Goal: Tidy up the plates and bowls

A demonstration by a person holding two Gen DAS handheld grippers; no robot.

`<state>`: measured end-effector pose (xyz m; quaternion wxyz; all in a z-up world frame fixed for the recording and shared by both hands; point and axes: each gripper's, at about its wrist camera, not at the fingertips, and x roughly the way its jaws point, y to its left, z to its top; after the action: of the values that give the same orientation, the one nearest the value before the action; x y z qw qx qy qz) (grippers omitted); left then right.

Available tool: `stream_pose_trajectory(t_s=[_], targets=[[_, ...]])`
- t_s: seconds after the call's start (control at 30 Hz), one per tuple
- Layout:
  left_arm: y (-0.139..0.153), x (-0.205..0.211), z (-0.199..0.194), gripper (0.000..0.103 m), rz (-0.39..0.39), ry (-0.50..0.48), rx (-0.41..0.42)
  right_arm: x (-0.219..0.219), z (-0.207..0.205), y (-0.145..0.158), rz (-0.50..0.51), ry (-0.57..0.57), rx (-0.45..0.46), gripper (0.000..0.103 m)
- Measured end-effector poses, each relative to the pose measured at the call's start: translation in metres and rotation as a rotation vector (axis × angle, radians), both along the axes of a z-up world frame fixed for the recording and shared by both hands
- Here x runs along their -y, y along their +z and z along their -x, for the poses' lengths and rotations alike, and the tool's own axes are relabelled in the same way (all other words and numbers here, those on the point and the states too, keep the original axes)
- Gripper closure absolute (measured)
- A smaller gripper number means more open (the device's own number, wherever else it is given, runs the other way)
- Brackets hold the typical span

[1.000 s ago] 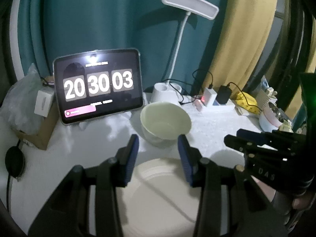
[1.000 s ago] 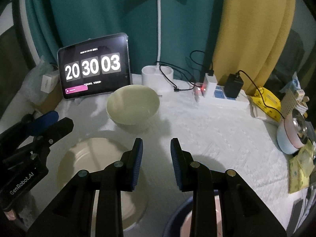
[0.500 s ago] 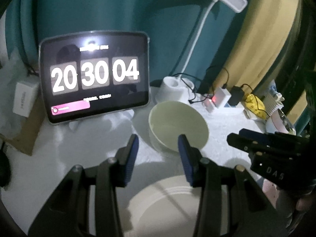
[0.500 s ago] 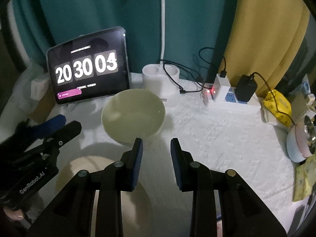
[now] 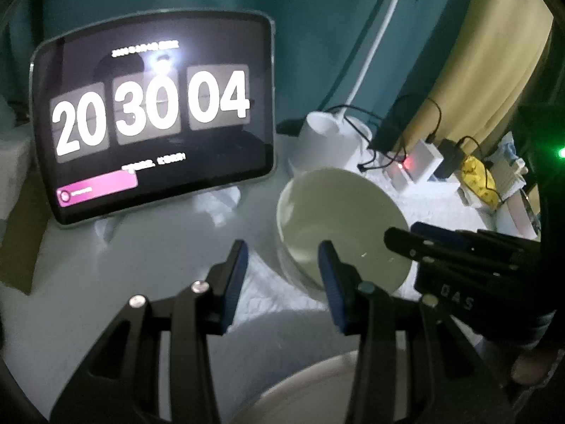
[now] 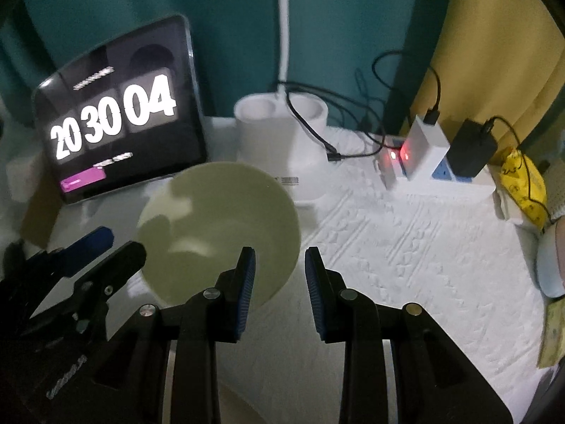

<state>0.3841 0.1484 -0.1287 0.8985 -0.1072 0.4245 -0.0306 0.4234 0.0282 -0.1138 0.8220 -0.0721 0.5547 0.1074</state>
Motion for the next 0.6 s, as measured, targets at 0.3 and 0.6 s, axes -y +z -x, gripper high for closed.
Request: stream_pose_trajectory(t_s=[0.3,0.6], targets=[[-0.009,0.008,-0.017,0.06,-0.043,-0.001,-0.052,0.007,-0.013,-0.025,-0.028,-0.023,-0.051,0.072],[-0.017,0.012,-0.025,0.061,-0.059,-0.016,-0.063,0.005,-0.015,-0.039,-0.078,-0.029,-0.087,0.076]])
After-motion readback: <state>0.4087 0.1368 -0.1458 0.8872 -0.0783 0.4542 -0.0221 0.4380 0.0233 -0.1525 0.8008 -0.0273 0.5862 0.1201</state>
